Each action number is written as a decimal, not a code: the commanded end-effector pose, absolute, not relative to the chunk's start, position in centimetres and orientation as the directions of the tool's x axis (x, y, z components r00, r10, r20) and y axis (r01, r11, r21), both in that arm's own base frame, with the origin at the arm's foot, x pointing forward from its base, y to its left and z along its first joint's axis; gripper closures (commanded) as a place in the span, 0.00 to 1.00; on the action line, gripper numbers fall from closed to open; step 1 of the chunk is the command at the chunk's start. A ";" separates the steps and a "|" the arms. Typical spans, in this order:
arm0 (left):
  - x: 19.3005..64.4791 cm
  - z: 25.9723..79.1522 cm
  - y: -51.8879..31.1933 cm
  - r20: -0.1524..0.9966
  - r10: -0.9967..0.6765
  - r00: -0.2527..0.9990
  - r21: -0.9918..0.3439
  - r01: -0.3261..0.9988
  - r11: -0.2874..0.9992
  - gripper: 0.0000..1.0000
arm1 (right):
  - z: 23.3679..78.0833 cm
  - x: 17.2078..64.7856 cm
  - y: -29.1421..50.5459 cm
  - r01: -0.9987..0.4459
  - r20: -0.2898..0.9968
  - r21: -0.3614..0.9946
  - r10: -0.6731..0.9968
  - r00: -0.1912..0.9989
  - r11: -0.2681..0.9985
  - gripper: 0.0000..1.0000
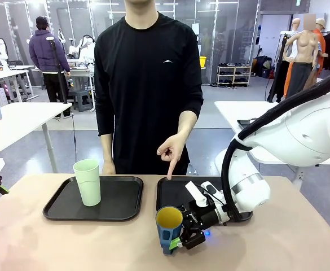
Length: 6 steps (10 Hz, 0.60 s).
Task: Sort and store the cups by type.
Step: Pick up the Handle plastic cup and place it into the empty Flat Tray.
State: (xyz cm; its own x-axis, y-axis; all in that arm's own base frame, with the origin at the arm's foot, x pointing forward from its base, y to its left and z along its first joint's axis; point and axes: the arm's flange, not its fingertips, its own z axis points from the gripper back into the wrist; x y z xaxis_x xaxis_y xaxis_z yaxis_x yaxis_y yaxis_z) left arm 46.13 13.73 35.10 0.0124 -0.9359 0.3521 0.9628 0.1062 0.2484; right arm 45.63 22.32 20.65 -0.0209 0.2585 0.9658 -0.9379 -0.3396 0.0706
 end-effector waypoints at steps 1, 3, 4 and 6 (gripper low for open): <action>46.3 35.1 14.0 0.371 -0.928 -0.009 0.266 0.959 0.097 0.00 | 20.5 46.2 22.0 -0.930 0.968 0.082 0.251 -0.012 -0.359 0.34; 46.3 35.1 14.0 0.371 -0.928 -0.009 0.266 0.959 0.097 0.00 | 20.3 46.3 21.7 -0.933 0.975 0.071 0.223 -0.010 -0.353 0.53; 46.3 35.1 14.0 0.371 -0.928 -0.009 0.266 0.959 0.097 0.00 | 20.2 46.4 21.7 -0.933 0.976 0.070 0.219 -0.010 -0.353 0.63; 46.3 35.1 14.0 0.371 -0.928 -0.009 0.266 0.959 0.097 0.00 | 20.4 46.4 21.7 -0.936 0.980 0.078 0.200 0.008 -0.344 0.73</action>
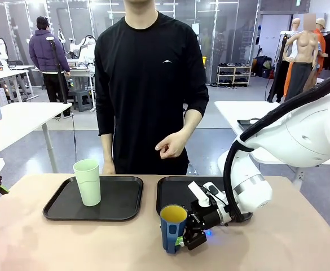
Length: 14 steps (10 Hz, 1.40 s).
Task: Sort and store the cups by type.
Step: Pick up the Handle plastic cup and place it into the empty Flat Tray.
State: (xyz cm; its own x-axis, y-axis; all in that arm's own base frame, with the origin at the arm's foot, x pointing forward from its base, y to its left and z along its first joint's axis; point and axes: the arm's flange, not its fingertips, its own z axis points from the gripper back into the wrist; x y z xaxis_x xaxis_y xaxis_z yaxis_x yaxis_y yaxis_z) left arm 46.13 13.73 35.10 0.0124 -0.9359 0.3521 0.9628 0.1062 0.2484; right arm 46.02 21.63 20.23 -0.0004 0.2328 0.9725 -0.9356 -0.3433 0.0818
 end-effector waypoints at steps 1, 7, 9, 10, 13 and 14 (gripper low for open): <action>46.3 35.1 14.0 0.371 -0.928 -0.009 0.266 0.959 0.097 0.00 | 21.1 46.2 21.9 -0.936 0.982 0.073 0.191 0.006 -0.345 0.73; 46.3 35.1 14.0 0.371 -0.928 -0.009 0.266 0.959 0.097 0.00 | 27.6 44.3 22.4 -0.956 0.985 0.038 0.174 -0.014 -0.292 0.73; 46.3 35.1 14.0 0.371 -0.928 -0.009 0.266 0.959 0.097 0.00 | 28.6 44.1 22.5 -0.961 0.982 0.039 0.190 -0.015 -0.274 0.73; 46.3 35.1 14.0 0.371 -0.928 -0.009 0.266 0.959 0.097 0.00 | 28.8 44.2 22.5 -0.963 0.982 0.035 0.190 -0.017 -0.268 0.73; 46.3 35.1 14.0 0.371 -0.928 -0.009 0.266 0.959 0.097 0.00 | 28.7 44.5 22.0 -0.956 0.983 0.012 0.176 -0.041 -0.292 0.73; 46.3 35.1 14.0 0.371 -0.928 -0.009 0.266 0.959 0.097 0.00 | 28.7 44.5 22.0 -0.956 0.983 0.012 0.176 -0.041 -0.292 0.73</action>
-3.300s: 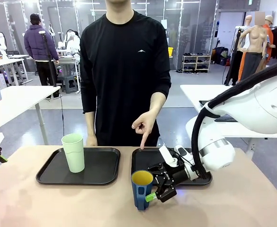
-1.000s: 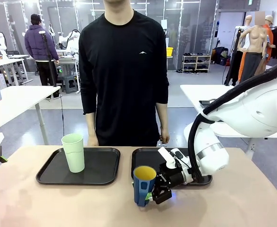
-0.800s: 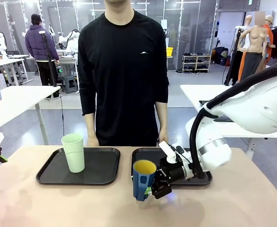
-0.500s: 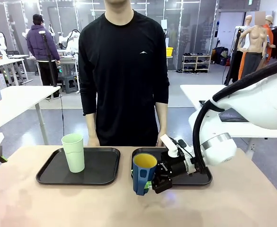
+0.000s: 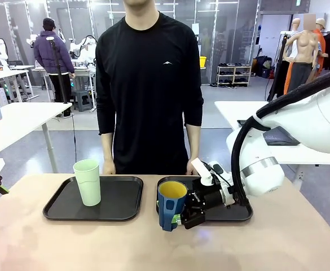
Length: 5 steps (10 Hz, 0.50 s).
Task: Sort and store the cups by type.
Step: Pick up the Handle plastic cup and place it into the empty Flat Tray.
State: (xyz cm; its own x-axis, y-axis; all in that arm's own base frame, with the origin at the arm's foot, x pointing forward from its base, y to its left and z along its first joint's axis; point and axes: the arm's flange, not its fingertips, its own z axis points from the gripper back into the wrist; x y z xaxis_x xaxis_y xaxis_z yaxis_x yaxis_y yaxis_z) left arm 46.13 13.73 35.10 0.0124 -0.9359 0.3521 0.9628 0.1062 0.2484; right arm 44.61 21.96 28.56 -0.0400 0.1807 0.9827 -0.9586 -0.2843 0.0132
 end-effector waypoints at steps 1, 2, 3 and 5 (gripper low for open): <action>46.3 35.1 14.0 0.371 -0.928 -0.009 0.266 0.959 0.097 0.00 | 28.7 44.5 22.0 -0.956 0.983 0.012 0.176 -0.041 -0.292 0.73; 46.3 35.1 14.0 0.371 -0.928 -0.009 0.266 0.959 0.097 0.00 | 28.7 44.5 22.0 -0.956 0.983 0.012 0.176 -0.041 -0.292 0.73; 46.3 35.1 14.0 0.371 -0.928 -0.009 0.266 0.959 0.097 0.00 | 28.7 44.5 22.0 -0.956 0.983 0.012 0.176 -0.041 -0.292 0.73; 46.3 35.1 14.0 0.371 -0.928 -0.009 0.266 0.959 0.097 0.00 | 28.7 45.6 20.7 -0.966 0.983 -0.006 0.174 -0.053 -0.260 0.28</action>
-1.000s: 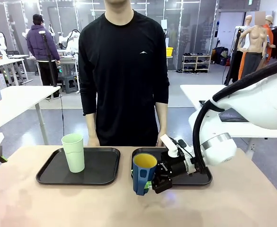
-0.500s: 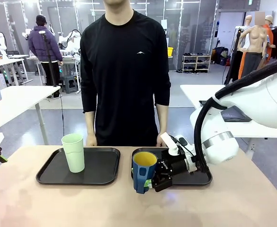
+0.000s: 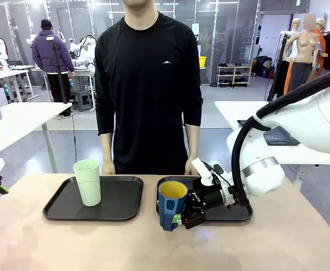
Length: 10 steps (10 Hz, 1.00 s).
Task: Sort and store the cups by type.
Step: Pick up the Handle plastic cup and place it into the empty Flat Tray.
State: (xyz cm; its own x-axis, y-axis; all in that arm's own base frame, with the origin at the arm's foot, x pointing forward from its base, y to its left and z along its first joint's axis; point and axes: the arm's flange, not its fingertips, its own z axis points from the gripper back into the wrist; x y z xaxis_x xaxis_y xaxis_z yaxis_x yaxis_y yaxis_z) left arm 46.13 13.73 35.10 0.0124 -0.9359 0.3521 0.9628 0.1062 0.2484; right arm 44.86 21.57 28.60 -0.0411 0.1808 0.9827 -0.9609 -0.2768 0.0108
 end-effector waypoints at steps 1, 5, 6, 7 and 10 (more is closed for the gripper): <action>46.3 35.1 14.0 0.371 -0.928 -0.009 0.266 0.959 0.097 0.00 | 29.3 46.3 19.2 -0.975 0.981 -0.034 0.176 -0.075 -0.221 0.28; 46.3 35.1 14.0 0.371 -0.928 -0.009 0.266 0.959 0.097 0.00 | 31.3 51.2 13.5 -0.997 0.981 0.004 0.192 -0.010 -0.072 0.28; 46.3 35.1 14.0 0.371 -0.928 -0.009 0.266 0.959 0.097 0.00 | 31.6 52.5 12.3 -0.999 0.984 0.004 0.180 -0.003 -0.036 0.28; 46.3 35.1 14.0 0.371 -0.928 -0.009 0.266 0.959 0.097 0.00 | 31.8 53.5 11.2 -1.000 0.984 0.013 0.180 0.013 0.002 0.28; 46.3 35.1 14.0 0.371 -0.928 -0.009 0.266 0.959 0.097 0.00 | 32.4 55.1 9.3 -0.999 0.984 0.016 0.178 0.025 0.052 0.28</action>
